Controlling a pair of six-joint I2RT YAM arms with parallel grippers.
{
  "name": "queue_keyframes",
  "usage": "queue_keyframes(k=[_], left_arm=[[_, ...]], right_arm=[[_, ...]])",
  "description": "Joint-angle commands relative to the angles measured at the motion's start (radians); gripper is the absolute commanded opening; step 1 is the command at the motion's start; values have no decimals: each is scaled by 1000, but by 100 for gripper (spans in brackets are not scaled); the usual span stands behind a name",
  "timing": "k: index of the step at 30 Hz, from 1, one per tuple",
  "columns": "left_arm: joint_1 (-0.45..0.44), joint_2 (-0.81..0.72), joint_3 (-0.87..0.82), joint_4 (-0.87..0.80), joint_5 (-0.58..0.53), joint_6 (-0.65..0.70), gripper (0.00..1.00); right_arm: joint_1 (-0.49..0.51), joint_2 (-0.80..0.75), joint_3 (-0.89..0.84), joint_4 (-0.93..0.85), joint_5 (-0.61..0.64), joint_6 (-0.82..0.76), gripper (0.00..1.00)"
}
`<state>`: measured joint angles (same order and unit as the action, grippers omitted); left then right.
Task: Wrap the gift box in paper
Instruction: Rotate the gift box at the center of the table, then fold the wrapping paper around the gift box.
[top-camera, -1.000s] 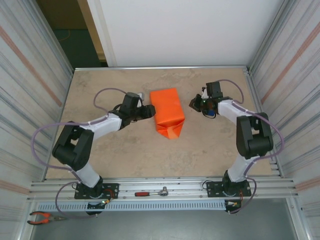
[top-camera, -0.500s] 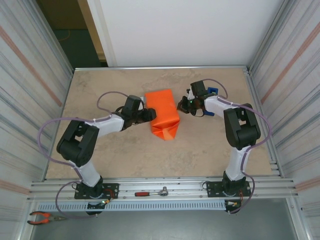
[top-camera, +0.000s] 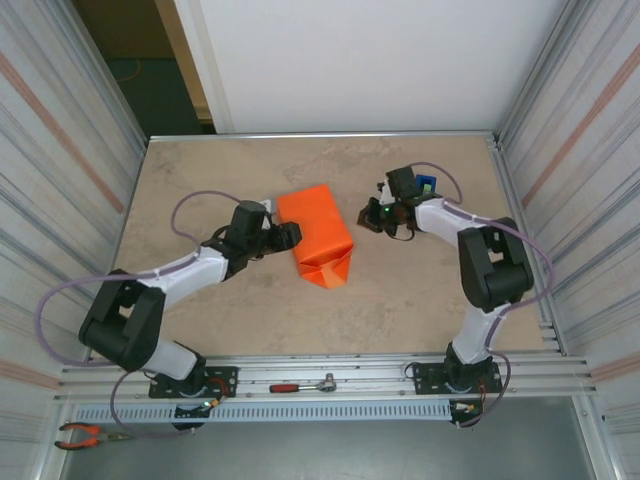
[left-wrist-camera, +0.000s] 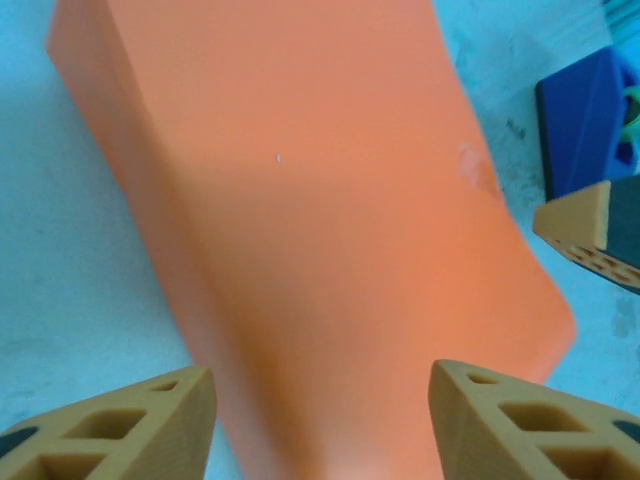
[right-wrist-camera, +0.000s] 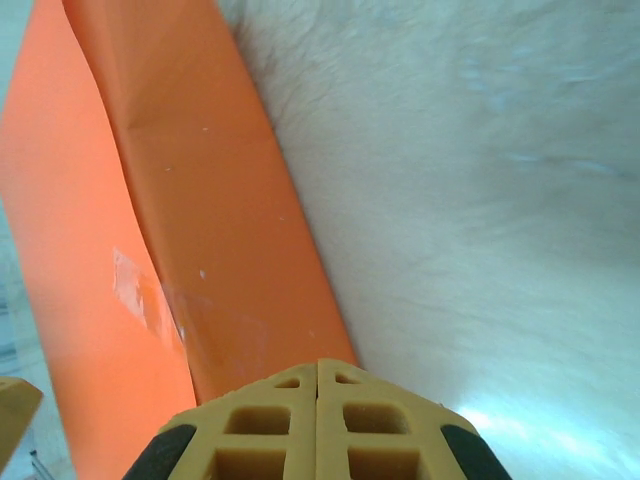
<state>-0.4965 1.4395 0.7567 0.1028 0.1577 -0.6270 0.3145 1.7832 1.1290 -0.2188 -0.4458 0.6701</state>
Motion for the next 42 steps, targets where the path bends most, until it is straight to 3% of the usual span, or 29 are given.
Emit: queue_keyframes(k=[1,6,10,16,22,42], left_arm=[[11,-83,-33,-38,-31,23,62],[12,-188,-98,-74,-54,17,66],[13,-269,-159,-109,-79,3,67],[35,-358,-244,-132,-92,-18,68],[57,-418,-281,-164,-105,-26,69],[65,-457,-333,-148,-99,-41,69]], right_arm=[[-16,-136,-85,-17,-6,-1,0],[35,-273,-250,9,-2,8,0],[165,-314,-336,65,36,47,0],[388,-254,-350,186,157,115,0],[509,-131,-297,281,216,152,0],[566,84,-226,428,271,234,0]])
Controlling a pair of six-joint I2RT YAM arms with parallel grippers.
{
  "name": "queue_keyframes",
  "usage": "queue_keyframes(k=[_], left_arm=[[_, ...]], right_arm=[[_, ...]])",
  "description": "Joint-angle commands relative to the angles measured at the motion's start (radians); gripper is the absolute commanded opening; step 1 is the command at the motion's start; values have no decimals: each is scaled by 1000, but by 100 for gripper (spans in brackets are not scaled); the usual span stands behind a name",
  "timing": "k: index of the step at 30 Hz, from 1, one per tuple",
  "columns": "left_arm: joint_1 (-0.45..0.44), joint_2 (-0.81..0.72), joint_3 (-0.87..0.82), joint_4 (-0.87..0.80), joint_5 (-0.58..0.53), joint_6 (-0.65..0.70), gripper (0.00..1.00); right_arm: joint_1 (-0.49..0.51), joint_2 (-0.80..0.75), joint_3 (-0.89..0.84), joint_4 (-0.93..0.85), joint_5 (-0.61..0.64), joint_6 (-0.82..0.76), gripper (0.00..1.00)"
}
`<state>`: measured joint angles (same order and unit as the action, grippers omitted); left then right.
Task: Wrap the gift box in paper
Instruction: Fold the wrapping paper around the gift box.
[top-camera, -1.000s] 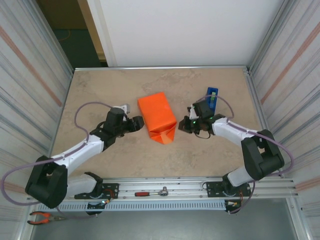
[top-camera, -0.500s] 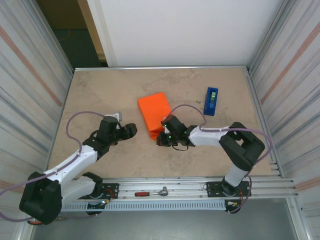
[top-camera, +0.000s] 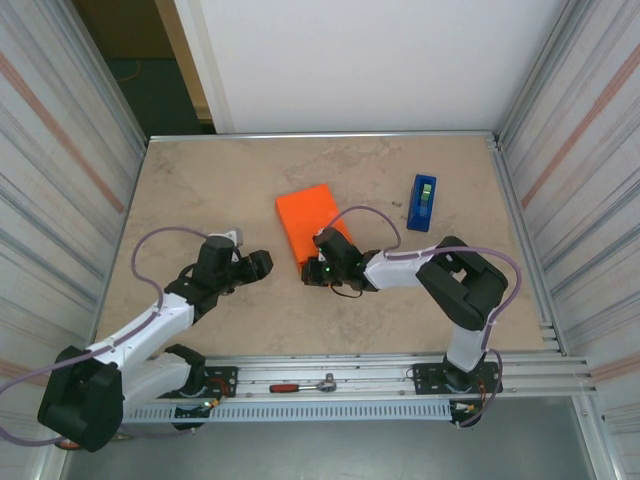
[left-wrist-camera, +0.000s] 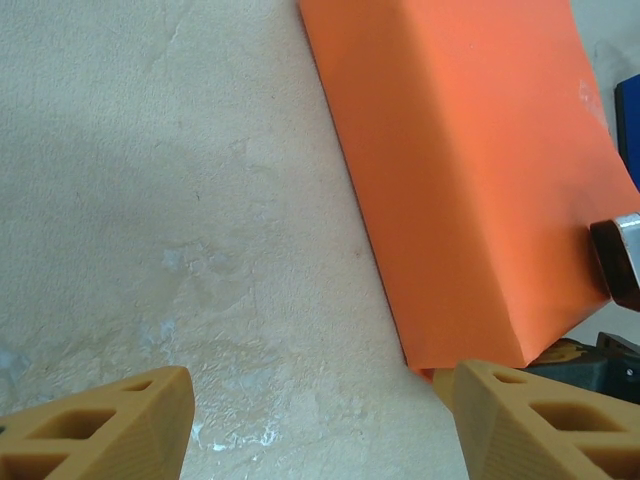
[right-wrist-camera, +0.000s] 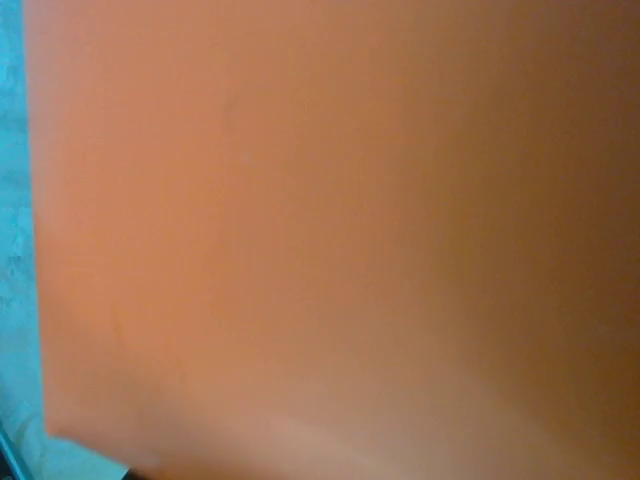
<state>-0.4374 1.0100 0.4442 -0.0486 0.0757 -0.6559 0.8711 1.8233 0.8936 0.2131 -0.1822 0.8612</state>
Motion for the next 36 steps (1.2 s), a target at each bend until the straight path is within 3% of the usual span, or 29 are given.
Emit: queue_keyframes(k=[1,21,36], left_arm=[[6,-29,-22,3,-17,-11,69],[9,-34,-36,17,-24,-7,69],[10,-21,-40,29,-23,-11,69]], right_arm=[[10,47,9,-4,8,46,0],[25,-42,-105,1,29,55,0],[24,44,-88,10,16,53,0]])
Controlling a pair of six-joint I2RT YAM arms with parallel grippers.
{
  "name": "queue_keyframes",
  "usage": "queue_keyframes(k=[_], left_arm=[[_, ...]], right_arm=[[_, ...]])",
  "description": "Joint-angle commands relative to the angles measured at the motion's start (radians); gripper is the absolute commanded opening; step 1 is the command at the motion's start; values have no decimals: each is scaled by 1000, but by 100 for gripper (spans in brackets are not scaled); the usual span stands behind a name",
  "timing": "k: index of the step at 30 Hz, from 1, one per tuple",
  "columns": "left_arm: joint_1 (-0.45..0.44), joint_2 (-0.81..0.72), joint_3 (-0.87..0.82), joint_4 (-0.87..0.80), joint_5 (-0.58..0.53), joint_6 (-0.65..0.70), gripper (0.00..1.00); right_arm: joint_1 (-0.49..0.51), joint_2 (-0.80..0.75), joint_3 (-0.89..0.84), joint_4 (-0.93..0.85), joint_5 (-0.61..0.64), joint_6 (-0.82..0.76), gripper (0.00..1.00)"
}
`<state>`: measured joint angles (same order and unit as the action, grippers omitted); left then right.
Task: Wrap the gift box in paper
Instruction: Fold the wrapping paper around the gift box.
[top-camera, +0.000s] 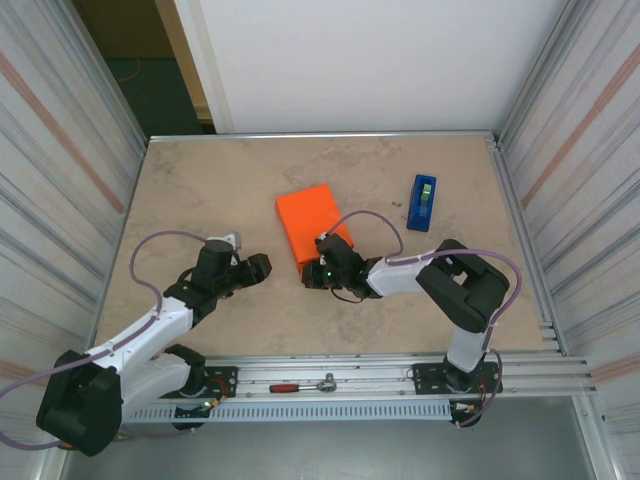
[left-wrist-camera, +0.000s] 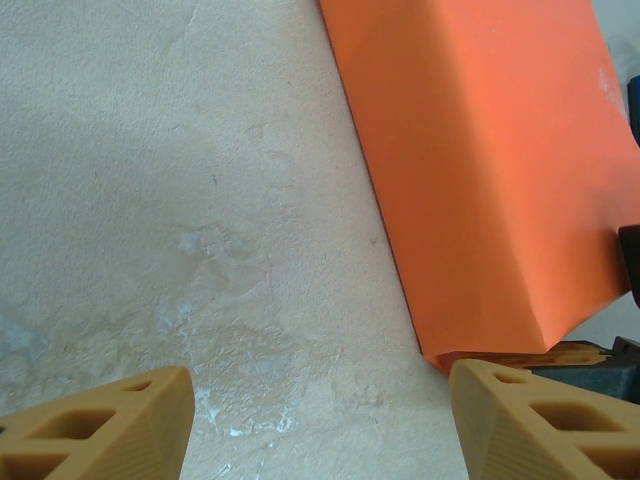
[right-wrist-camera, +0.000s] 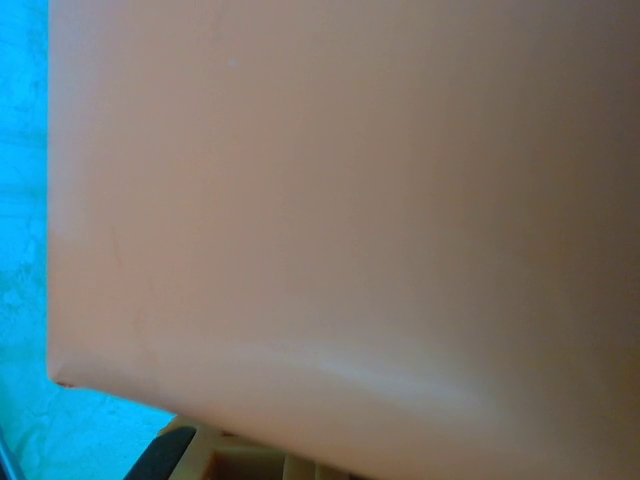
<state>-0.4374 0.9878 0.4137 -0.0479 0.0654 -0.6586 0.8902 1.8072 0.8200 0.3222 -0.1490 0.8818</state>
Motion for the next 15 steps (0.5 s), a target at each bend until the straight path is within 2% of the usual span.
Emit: queue_keyframes(k=[1,15], left_arm=[[9,0,-12,28,-12,-9,69],[9,12,-11,36,-7,-5,69]], right_arm=[[4,62,-16,-100,-17,32,0],[-7,-128,-33,-168,8,1,0]])
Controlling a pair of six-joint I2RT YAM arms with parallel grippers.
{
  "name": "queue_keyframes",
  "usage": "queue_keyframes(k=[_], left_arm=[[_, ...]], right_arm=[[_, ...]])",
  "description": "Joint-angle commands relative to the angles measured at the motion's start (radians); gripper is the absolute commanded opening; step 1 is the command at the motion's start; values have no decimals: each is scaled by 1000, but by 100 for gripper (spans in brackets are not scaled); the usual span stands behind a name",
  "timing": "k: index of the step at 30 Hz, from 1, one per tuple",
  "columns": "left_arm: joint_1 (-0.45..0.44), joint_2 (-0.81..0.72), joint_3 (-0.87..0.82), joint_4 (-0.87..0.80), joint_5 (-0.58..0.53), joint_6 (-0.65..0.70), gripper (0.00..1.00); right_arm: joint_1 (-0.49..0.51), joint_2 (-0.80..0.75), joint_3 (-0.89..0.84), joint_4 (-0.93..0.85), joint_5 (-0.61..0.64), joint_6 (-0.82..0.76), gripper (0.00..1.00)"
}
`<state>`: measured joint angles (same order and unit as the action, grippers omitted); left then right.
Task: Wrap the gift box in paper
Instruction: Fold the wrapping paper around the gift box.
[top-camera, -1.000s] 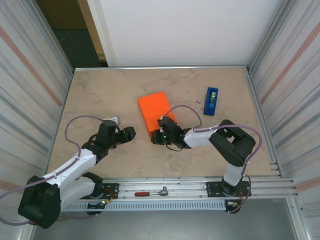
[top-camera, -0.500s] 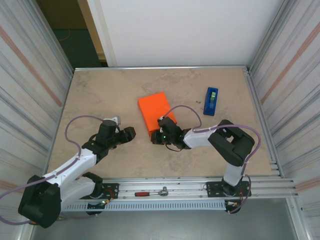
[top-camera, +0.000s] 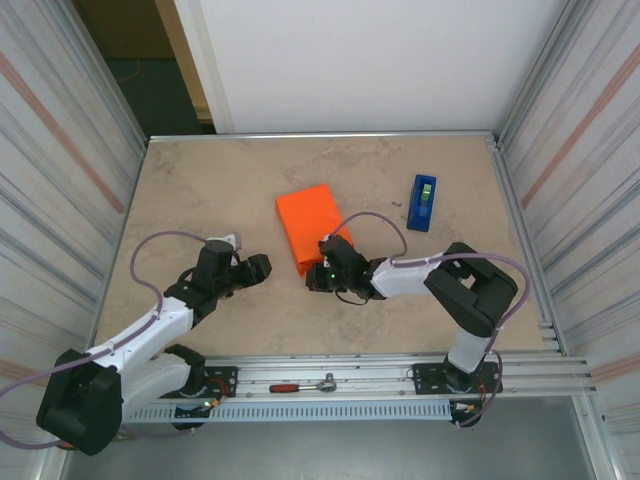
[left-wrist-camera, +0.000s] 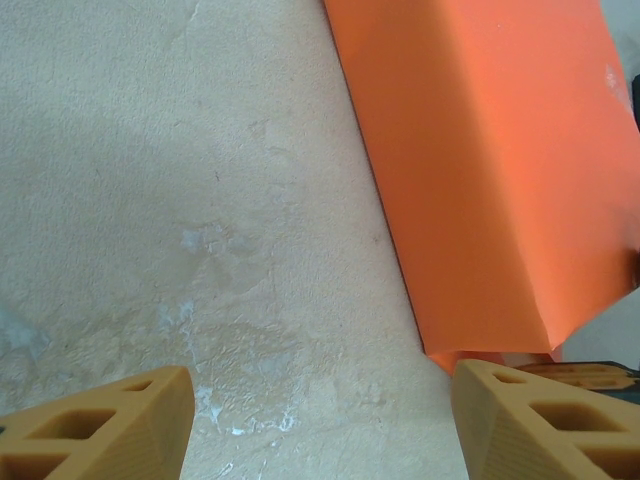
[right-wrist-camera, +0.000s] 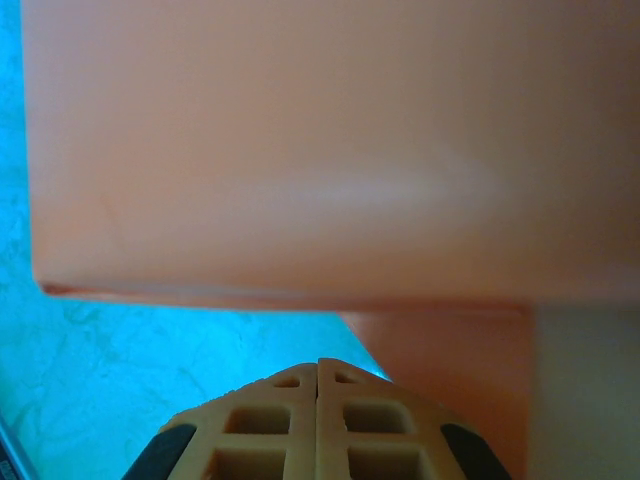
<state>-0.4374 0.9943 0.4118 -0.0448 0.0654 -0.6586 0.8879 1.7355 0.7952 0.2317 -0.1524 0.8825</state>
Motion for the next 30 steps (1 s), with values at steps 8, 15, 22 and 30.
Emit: queue_keyframes(k=[8,15,22,30], left_arm=[[9,6,-7,37,-3,-3,69],[9,7,5,26,3,1,70],[10,0,10,14,-1,11,69],[9,9,13,22,11,17,70]], right_arm=[[-18,-70,-47,-85,30,-4,0],[-24,-2,-74,-37,25,10,0],[-46,-53,-106,-29,7,20,0],[-147,-205,-143,-115,11,-26,0]])
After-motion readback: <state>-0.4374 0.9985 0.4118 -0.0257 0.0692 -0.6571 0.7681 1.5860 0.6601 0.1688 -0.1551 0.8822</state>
